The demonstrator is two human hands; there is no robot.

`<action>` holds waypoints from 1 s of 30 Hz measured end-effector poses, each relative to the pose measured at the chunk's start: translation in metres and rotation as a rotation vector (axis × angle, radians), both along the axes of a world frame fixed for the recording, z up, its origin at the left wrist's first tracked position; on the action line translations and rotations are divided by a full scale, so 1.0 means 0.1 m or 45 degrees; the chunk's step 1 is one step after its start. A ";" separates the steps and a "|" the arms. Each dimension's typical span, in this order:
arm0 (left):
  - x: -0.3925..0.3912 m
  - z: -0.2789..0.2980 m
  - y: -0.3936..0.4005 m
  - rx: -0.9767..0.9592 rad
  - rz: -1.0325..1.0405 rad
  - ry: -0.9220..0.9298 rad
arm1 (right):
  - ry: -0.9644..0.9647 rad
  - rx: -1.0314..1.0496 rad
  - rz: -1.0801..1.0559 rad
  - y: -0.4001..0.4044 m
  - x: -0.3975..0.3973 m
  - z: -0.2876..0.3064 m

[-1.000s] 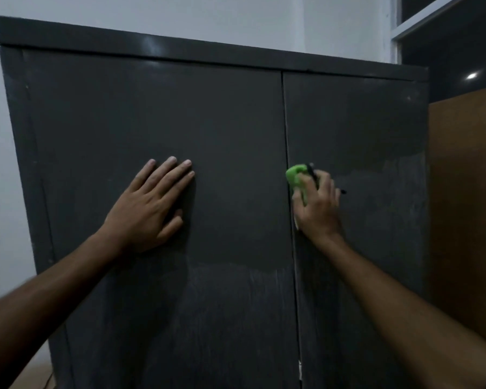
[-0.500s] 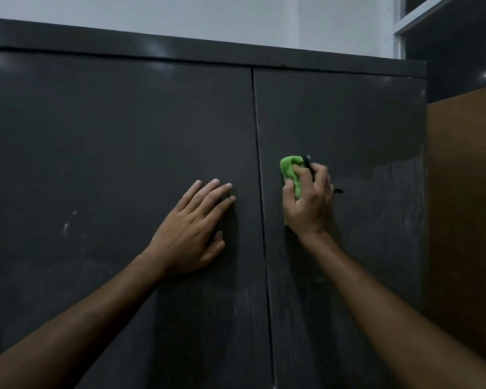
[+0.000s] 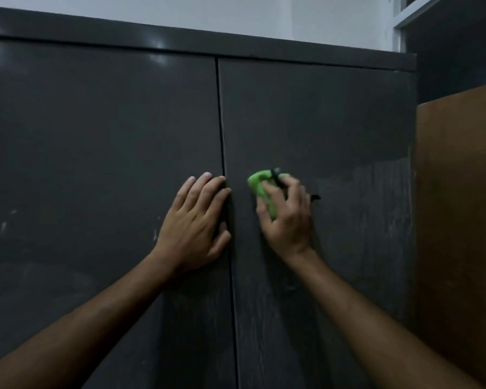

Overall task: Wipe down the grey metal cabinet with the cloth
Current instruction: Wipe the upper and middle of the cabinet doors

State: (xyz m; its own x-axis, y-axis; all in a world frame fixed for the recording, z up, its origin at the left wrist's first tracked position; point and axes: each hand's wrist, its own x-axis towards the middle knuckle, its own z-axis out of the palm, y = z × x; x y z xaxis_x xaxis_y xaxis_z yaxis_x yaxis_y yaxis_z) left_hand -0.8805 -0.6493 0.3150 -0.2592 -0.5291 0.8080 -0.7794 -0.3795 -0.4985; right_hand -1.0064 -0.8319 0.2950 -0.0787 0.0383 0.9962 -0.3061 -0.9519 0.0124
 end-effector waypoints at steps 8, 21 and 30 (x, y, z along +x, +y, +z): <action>-0.06 0.00 -0.27 0.130 0.001 -0.103 | -0.282 0.334 -0.023 -0.62 -0.52 0.46; -0.38 0.15 -0.59 0.086 0.017 -0.075 | 0.093 -0.078 -0.103 -0.91 -0.76 0.58; -0.38 0.09 -0.76 0.084 0.054 -0.142 | 0.354 -0.409 -0.258 -1.48 -1.31 0.63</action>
State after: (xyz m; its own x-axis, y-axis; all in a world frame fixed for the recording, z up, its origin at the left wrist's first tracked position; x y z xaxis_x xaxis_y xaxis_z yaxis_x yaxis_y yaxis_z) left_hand -0.9189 -0.7251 0.3239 -0.3219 -0.5923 0.7386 -0.7015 -0.3748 -0.6062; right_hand -1.1376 -0.9803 0.3577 0.2302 0.3354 0.9135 -0.4291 -0.8075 0.4047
